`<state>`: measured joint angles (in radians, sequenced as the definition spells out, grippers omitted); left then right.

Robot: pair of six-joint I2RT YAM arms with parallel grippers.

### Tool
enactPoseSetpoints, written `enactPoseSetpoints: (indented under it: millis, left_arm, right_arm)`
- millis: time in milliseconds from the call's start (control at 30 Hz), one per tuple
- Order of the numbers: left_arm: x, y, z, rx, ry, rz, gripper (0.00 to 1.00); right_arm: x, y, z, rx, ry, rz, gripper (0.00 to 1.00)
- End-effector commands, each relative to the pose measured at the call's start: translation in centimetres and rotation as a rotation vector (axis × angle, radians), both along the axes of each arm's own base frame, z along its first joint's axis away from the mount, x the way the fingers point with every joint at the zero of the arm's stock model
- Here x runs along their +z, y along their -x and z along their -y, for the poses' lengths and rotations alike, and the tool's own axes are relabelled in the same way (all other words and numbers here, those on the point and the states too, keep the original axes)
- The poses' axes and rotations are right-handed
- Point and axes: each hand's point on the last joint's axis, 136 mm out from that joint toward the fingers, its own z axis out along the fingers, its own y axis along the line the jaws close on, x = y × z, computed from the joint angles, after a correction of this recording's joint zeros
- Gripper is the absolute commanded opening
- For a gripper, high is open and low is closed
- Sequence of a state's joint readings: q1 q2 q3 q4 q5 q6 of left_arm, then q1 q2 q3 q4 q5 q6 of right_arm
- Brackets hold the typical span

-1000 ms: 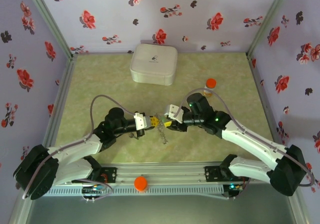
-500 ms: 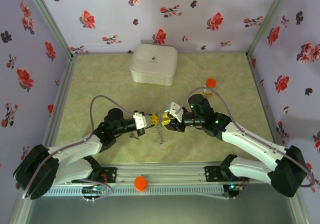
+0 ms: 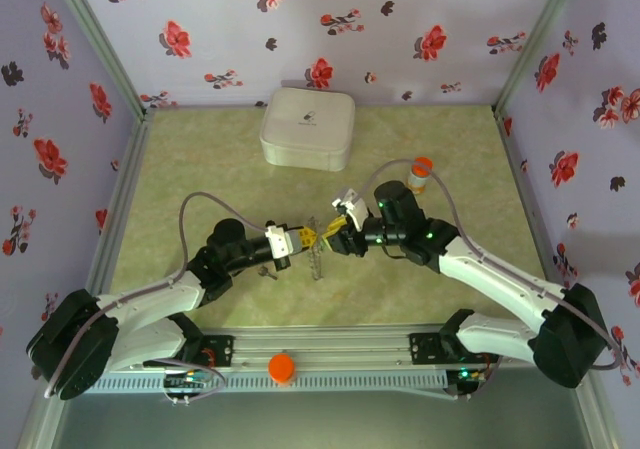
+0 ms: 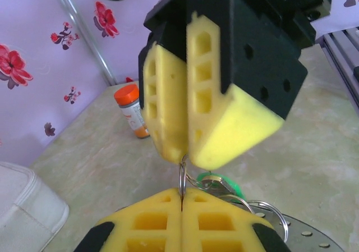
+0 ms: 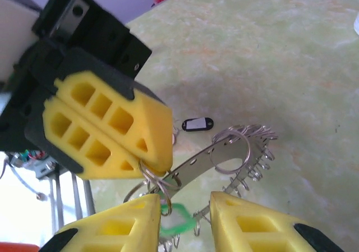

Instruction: Put the keys on the keyring

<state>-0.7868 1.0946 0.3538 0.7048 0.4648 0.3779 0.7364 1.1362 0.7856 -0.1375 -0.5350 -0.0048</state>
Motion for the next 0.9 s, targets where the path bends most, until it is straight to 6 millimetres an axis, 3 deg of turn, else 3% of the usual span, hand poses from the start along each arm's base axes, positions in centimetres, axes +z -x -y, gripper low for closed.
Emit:
enactPoseSetpoints:
  millis: [0, 433, 867]
  left_arm:
    - [1.1, 0.1, 0.0, 0.005, 0.034, 0.067, 0.00]
    - [1.2, 0.3, 0.0, 0.001, 0.042, 0.055, 0.00]
    - [1.5, 0.5, -0.1, 0.000, 0.056, 0.060, 0.00]
  right_arm:
    - [1.6, 0.4, -0.8, 0.013, -0.063, -0.103, 0.30]
    - [1.8, 1.1, -1.2, 0.058, -0.118, -0.152, 0.24]
    - [0.2, 0.7, -0.5, 0.022, -0.059, -0.157, 0.26]
